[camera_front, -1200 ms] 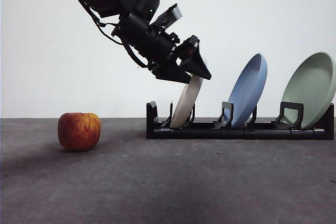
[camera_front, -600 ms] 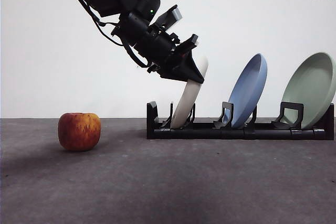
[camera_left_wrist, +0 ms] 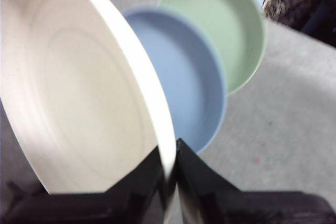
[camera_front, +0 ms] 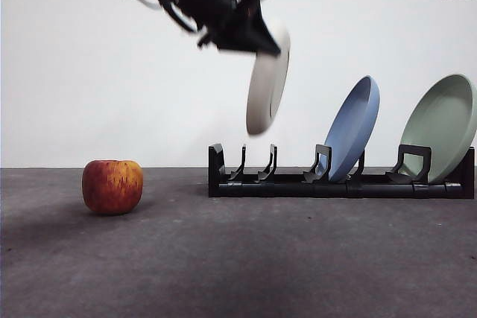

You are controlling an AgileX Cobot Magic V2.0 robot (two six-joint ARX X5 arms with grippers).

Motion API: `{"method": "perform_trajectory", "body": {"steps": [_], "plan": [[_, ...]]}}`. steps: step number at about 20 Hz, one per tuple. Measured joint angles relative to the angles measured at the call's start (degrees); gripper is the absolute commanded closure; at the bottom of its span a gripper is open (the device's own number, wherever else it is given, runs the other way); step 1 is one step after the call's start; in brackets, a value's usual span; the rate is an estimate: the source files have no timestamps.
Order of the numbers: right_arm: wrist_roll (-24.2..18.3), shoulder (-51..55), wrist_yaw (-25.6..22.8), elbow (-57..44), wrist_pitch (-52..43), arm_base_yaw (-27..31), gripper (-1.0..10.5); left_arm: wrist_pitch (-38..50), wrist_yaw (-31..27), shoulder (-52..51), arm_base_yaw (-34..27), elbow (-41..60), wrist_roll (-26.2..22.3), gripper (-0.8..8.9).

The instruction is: Take the yellow plate from the plate rack,put the plate on the table,take the apple from the table,put the apple in the plate

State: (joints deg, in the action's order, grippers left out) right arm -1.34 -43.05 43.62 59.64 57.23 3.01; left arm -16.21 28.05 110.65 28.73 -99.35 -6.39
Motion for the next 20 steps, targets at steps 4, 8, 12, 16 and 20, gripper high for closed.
{"method": "perform_trajectory", "body": {"steps": [4, 8, 12, 16, 20], "plan": [[0.0, 0.0, 0.0, 0.0, 0.0, 0.0, 3.5, -5.2, 0.0, -6.2, 0.0, 0.0, 0.0, 8.22], [0.0, 0.0, 0.2, 0.0, 0.0, 0.0, 3.5, -17.5, -1.2, -15.0, 0.3, 0.0, -2.0, 8.21], [0.0, 0.0, 1.9, 0.0, 1.5, 0.0, 3.5, -33.5, -14.8, -22.9, 5.8, 0.0, -11.5, 8.21], [0.0, 0.0, 2.7, 0.0, 1.5, 0.0, 3.5, -45.9, -25.3, -23.6, 13.9, 0.0, -16.3, 8.2], [-0.1, 0.0, 3.7, 0.0, 1.5, 0.0, 3.5, -47.5, -36.3, -23.0, 23.2, 1.9, -17.2, 8.2]]}}
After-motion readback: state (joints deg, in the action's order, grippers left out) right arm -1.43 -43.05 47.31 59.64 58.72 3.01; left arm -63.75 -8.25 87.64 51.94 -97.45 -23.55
